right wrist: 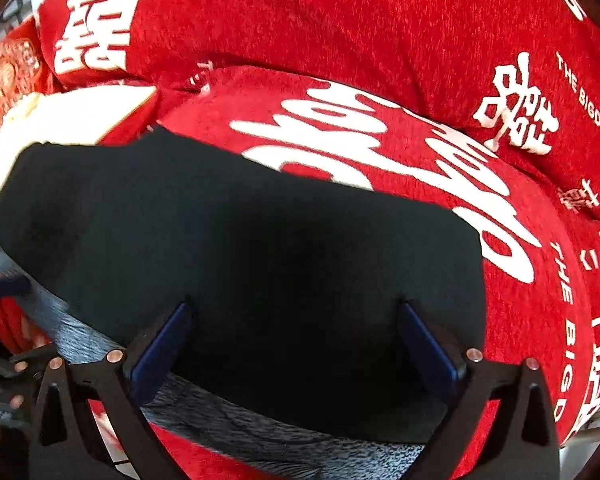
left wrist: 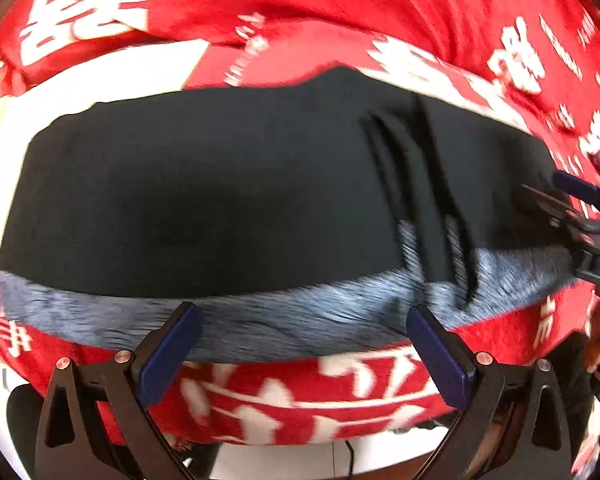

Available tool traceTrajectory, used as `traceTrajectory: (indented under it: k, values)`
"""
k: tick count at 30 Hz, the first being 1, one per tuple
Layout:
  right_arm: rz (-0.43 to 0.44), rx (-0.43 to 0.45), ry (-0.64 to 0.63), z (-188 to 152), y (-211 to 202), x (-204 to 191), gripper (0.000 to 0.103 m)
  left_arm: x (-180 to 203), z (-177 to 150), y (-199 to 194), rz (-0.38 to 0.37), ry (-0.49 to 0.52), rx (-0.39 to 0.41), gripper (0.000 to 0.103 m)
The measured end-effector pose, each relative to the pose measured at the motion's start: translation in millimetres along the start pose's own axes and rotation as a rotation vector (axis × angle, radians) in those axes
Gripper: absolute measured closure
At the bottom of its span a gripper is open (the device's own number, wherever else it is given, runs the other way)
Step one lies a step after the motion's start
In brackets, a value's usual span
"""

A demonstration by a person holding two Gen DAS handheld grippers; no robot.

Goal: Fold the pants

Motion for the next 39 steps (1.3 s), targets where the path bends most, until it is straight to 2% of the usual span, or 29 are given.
traceTrajectory:
  k: [2,4,6,8,10,13,14,15,17,20,22,26,29,33,36,37,39]
  values:
    - [0.006,0.024,-0.037,10.0,-6.4,-9.4,0.000,-21.0,7.0,4.0,0.015,-0.045,0.002,0.000]
    - [0.020,0.026,-0.105,27.1,-4.3,-25.4,0.000,-47.6,12.4,16.9,0.035,-0.112,-0.042,0.000]
    - [0.019,0.012,-0.202,45.6,6.8,-45.2,0.000,-61.1,15.1,11.3,-0.042,-0.166,-0.040,0.000]
    - [0.015,-0.033,-0.305,60.2,26.4,-64.2,0.000,-68.3,15.9,4.6,-0.036,-0.173,-0.017,0.000]
    - [-0.002,-0.123,-0.407,67.8,57.9,-81.3,0.000,-73.9,15.3,2.0,-0.019,-0.162,-0.002,0.000]
    - [0.035,-0.142,-0.348,91.5,70.9,-82.4,0.000,-87.5,12.7,-2.9,-0.025,-0.176,0.012,0.000]
    - [0.054,-0.119,-0.337,96.8,67.9,-83.6,0.000,-91.2,12.7,-3.8,-0.036,-0.186,0.015,0.000]
    - [0.112,-0.064,-0.334,106.9,60.7,-89.5,0.000,-94.2,12.7,-2.1,-0.045,-0.194,0.009,0.000]
    - [0.185,-0.027,-0.369,120.2,57.0,-104.0,0.000,-95.6,13.2,1.3,-0.044,-0.196,0.003,0.000]
    - [0.317,-0.045,-0.486,137.9,67.0,-132.9,0.000,-88.6,15.6,2.7,-0.028,-0.178,0.016,0.000]
    - [0.405,-0.049,-0.566,151.9,74.3,-153.7,0.000,-90.0,12.6,-4.2,-0.053,-0.186,0.029,0.000]
    - [0.593,-0.053,-0.635,183.9,84.2,-190.8,0.000,-105.7,13.3,-18.0,-0.072,-0.224,0.055,0.000]
    - [0.687,-0.036,-0.699,208.3,89.5,-226.7,0.000,-120.6,14.0,-22.9,-0.069,-0.250,0.065,0.000]
    - [0.784,-0.038,-0.745,227.9,103.8,-278.6,0.000,-132.9,17.5,-22.6,-0.072,-0.278,0.067,0.000]
    - [0.823,-0.101,-0.818,223.5,121.5,-316.4,0.002,-137.6,17.2,-25.3,-0.064,-0.273,0.070,0.000]
    - [0.830,-0.151,-0.849,215.0,129.4,-329.1,0.015,-139.0,17.4,-27.7,-0.060,-0.269,0.076,0.000]
    - [0.805,-0.108,-0.874,211.8,126.4,-337.2,0.020,-143.2,17.4,-33.6,-0.061,-0.267,0.091,0.000]
Point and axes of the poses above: each gripper's, at about its wrist camera, not at the fingertips, and y roughly the way its jaws point, x to its right, z to its top, the point moved 3 cm from there along y, roughly the way its jaws point, and after that the axes turned 12 degrees about -y, right-handed, at the moved point
